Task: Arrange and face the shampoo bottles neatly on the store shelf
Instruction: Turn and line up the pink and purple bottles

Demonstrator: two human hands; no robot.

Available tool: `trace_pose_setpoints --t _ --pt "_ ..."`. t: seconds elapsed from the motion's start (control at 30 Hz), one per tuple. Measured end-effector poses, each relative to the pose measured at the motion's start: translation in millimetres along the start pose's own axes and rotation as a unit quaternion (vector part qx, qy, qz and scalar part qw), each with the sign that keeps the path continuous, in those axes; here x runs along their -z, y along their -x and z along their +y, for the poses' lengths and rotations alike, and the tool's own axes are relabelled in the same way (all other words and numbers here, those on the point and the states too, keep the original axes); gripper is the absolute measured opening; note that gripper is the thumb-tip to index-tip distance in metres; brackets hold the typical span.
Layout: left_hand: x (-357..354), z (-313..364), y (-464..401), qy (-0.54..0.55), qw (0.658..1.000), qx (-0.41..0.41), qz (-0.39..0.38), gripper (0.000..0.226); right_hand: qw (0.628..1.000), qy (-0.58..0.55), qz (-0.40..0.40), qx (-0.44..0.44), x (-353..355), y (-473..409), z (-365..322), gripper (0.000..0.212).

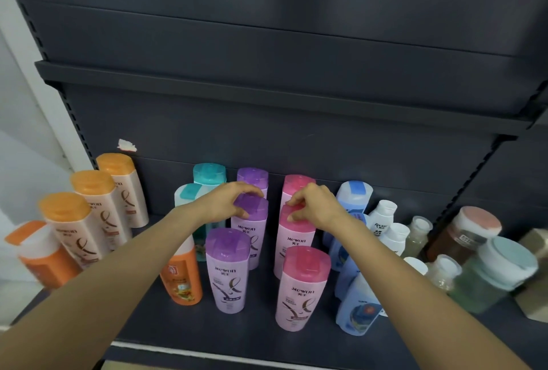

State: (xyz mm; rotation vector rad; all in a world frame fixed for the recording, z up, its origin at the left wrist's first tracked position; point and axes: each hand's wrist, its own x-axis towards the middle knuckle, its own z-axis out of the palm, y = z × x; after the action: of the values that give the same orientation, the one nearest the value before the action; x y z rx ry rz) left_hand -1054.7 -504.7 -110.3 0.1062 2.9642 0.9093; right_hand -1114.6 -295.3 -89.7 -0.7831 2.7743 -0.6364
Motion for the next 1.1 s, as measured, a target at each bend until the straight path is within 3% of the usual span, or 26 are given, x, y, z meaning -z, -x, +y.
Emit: trace_pose_setpoints --t 0.4,0.53,0.63,0.73,0.9,0.97,1.1 --pt "-6 7 7 -0.063 0.997 0.026 0.044 0.057 1.000 0.012 0.016 0.019 -6 14 -4 0.038" --pt "-6 18 24 -0.061 0.990 0.024 0.123 0.061 0.998 -0.006 0.041 0.046 5 29 -4 0.040" --pt "-4 26 47 -0.055 0.982 -0.008 0.179 0.041 0.996 -0.020 0.057 0.072 9 46 -3 0.035" --pt "-9 30 71 -0.094 0.987 0.004 0.134 0.032 0.995 -0.027 0.025 0.088 4 68 -3 0.037" --pt "-21 35 94 -0.128 0.990 0.061 0.015 0.060 0.994 0.001 -0.033 0.101 -12 94 1 0.051" --pt "-26 38 98 -0.176 0.982 0.067 0.012 0.069 0.994 0.010 -0.032 0.101 -15 100 2 0.050" --pt "-29 50 113 -0.193 0.975 0.099 0.052 0.064 0.995 0.013 -0.018 0.094 -15 110 1 0.046"
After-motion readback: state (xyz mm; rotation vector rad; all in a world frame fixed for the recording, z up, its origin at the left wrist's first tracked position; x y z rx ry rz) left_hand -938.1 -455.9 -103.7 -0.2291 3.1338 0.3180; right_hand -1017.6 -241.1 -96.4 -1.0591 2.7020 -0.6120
